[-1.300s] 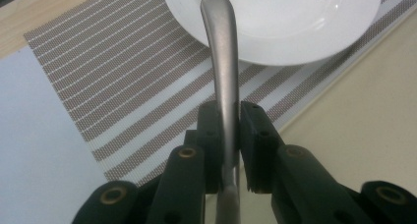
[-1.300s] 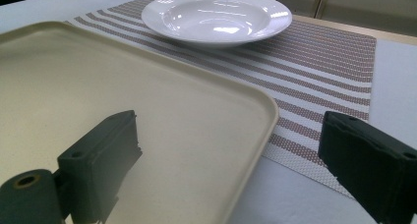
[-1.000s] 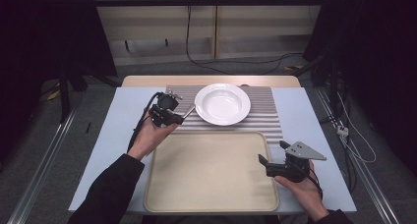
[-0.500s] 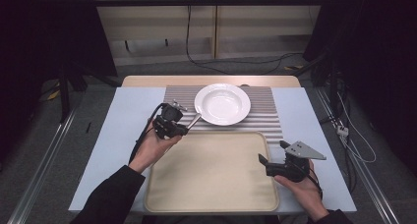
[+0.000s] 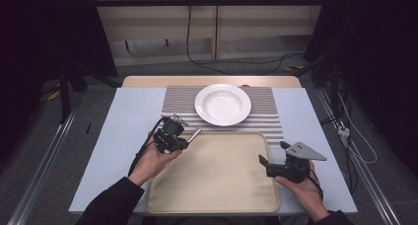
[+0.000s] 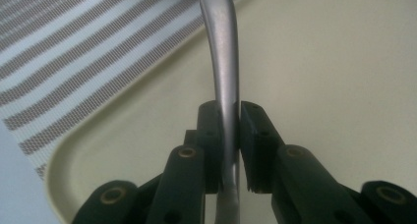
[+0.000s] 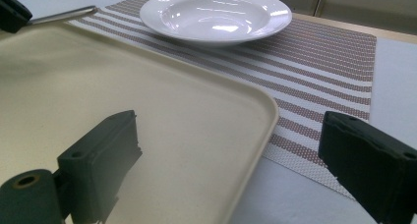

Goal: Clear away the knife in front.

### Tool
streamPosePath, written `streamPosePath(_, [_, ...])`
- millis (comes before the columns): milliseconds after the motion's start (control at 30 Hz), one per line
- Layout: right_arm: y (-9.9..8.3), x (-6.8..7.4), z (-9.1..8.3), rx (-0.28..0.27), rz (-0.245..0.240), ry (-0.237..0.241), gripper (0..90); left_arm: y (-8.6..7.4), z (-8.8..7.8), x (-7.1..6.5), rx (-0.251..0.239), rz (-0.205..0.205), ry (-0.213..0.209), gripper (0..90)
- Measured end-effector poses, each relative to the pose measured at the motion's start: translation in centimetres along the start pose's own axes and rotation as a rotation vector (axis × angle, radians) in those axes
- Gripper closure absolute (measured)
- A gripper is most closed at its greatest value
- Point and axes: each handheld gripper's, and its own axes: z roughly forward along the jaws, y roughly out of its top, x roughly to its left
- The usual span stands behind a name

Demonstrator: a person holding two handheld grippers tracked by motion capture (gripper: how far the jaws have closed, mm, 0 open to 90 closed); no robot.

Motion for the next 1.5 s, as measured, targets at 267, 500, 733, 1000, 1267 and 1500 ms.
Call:
streamPosePath(267, [0.0,0.0,-0.1,-0.001,-0.001,-0.001,8.7,-0.6,1.3,-0.8,0.031,-0.009,-0.027,80.0])
streamPosePath(500, [0.0,0.0,0.0,0.0,-0.002,0.0,8.8,-1.5,2.1,-0.8,0.074,-0.02,-0.025,80.0])
streamPosePath(733, [0.0,0.1,-0.1,0.002,-0.009,-0.004,8.8,-2.0,2.4,-0.9,0.076,-0.018,-0.018,80.0])
streamPosePath(1000, [0.0,0.1,-0.2,-0.002,-0.009,0.004,8.9,-2.9,2.4,-0.8,0.027,-0.054,-0.019,79.6])
streamPosePath(1267, [0.0,0.2,-0.2,-0.002,-0.014,0.003,8.9,-3.0,2.4,-0.7,0.015,-0.059,-0.048,75.5])
streamPosePath(1500, [0.0,0.2,-0.2,-0.001,-0.015,0.005,8.9,-2.9,2.4,-0.9,0.02,-0.014,-0.061,65.1])
